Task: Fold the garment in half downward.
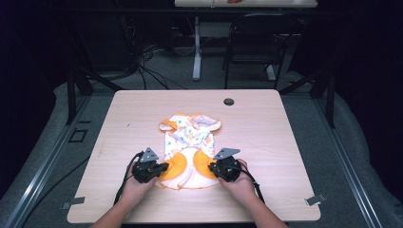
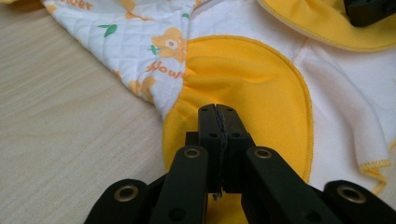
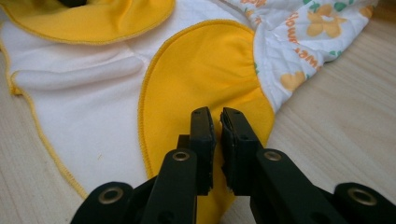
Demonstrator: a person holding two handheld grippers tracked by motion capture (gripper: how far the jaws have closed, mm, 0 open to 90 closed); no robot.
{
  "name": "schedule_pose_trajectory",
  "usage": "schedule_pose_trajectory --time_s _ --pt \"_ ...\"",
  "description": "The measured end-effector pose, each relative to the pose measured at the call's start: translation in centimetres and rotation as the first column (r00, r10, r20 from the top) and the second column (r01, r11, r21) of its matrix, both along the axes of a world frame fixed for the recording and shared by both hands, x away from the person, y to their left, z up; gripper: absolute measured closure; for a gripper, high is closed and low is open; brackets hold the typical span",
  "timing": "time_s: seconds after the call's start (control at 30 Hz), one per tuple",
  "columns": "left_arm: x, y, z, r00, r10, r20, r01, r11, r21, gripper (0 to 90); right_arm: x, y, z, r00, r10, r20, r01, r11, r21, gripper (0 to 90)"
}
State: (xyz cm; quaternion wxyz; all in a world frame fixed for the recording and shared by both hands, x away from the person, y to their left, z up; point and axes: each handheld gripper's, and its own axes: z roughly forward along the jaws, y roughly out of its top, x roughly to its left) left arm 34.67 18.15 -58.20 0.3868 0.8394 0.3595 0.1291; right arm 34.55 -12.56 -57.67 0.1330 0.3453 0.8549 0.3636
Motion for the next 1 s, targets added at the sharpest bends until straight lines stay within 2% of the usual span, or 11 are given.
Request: schedule_pose_trajectory --time_s 0.43,0.7,0.83,0.9,0.93,1.0 --pt "-1.3 0.0 0.0 0.9997 -0.026 0.001 0.026 0.9995 0.017 89.5 -1.1 -0.1 0.0 0.9986 0.053 0.004 -0.053 0.9985 -0.017 82.7" --pt "-2.2 0.2 0.2 0.9991 -0.039 -0.019 0.039 0.9989 0.027 89.5 -2.1 0.1 0.2 0.9957 0.091 -0.016 -0.092 0.9953 -0.032 82.8" --pt "-2.6 0.2 0.3 0.9989 -0.039 -0.025 0.04 0.9986 0.035 89.5 -2.7 0.2 0.4 0.9915 0.127 -0.026 -0.129 0.99 -0.058 82.9" --pt "-2.8 0.3 0.4 0.9987 -0.039 -0.034 0.04 0.9985 0.037 89.5 -2.7 0.2 0.4 0.9911 0.13 -0.03 -0.131 0.9899 -0.054 82.9" --pt "-3.1 0.3 0.4 0.9979 -0.037 -0.054 0.038 0.9989 0.026 89.5 -2.9 0.2 0.4 0.9891 0.14 -0.045 -0.142 0.9888 -0.046 82.9" --pt "-3.3 0.4 0.4 0.9976 -0.039 -0.058 0.041 0.9988 0.026 89.5 -2.9 0.1 0.4 0.9879 0.147 -0.051 -0.149 0.988 -0.041 82.8"
